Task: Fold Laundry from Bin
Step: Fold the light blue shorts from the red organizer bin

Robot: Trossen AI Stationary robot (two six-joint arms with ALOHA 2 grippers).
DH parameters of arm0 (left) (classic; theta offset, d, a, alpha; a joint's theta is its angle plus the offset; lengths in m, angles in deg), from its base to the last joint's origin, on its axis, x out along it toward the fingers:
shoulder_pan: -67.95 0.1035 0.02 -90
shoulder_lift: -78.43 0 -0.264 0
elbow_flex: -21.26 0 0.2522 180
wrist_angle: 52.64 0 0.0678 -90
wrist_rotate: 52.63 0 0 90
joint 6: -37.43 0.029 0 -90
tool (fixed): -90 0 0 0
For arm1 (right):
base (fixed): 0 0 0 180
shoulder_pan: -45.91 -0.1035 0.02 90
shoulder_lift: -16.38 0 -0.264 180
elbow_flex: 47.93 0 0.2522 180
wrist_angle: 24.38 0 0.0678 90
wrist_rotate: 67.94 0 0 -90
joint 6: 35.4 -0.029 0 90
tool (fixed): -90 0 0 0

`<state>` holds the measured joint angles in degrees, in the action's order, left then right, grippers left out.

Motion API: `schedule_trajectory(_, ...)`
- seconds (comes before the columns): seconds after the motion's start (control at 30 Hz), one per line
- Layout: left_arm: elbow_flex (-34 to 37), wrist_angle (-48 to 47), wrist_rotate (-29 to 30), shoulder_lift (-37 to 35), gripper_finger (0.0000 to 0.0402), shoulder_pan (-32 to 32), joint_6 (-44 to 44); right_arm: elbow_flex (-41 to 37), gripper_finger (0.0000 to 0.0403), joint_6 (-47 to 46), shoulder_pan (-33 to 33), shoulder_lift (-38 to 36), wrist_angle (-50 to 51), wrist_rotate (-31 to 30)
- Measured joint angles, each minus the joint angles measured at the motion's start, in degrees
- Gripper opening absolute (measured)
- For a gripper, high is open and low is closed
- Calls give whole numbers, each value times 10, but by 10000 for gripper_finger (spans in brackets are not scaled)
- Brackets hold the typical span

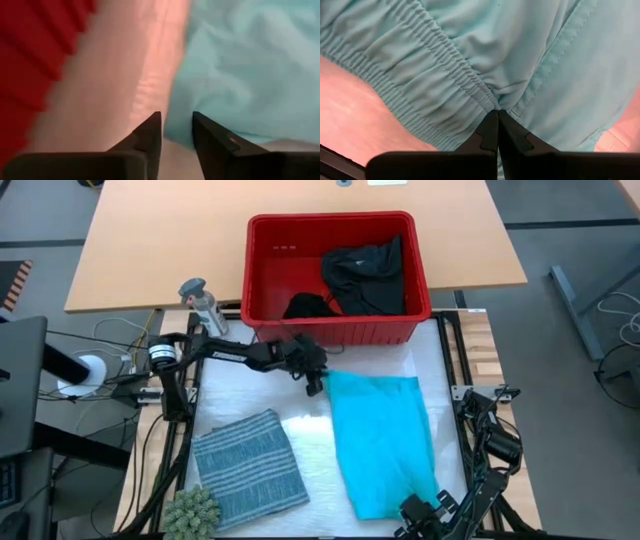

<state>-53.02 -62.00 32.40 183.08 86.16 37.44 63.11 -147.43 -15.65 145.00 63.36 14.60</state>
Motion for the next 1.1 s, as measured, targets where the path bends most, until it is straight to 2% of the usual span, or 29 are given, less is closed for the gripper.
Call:
schedule_trajectory(0.13, -16, -18, -35, -37, 123, 16, -12, 0, 31, 0, 1, 0, 0, 0)
schedule_trajectory(0.27, -24, -1, -65, -70, 128, 17, -33, 0, 31, 0, 1, 0, 0, 0)
schedule_trajectory(0.4, -25, 91, -194, -72, 128, -5, -136, 0, 31, -11, 1, 0, 0, -6)
schedule_trajectory(0.47, -25, 137, -229, -59, 128, -41, -150, 2, 33, -25, 0, 0, 2, -22)
schedule_trajectory(0.53, -20, 145, -222, -50, 128, -79, -155, 14, 36, -33, -1, 2, 4, -47)
schedule_trajectory(0.6, -20, 165, -190, -41, 128, -116, -148, 30, 41, -33, 0, 4, 15, -66)
schedule_trajectory(0.73, -21, 176, -118, -33, 128, -185, -121, 66, 45, -30, -2, 4, 56, -75)
schedule_trajectory(0.83, -20, 186, -96, -26, 128, -227, -117, 92, 45, -30, -5, 4, 72, -95)
schedule_trajectory(0.9, -23, 216, -87, -17, 128, -247, -117, 111, 45, -25, -8, 4, 81, -117)
schedule_trajectory(0.97, -21, 207, -78, -11, 128, -263, -111, 132, 45, -5, -8, 3, 83, -136)
schedule_trajectory(1.1, -18, 215, -61, 12, 128, -278, -83, 171, 45, 72, -7, 3, 93, -141)
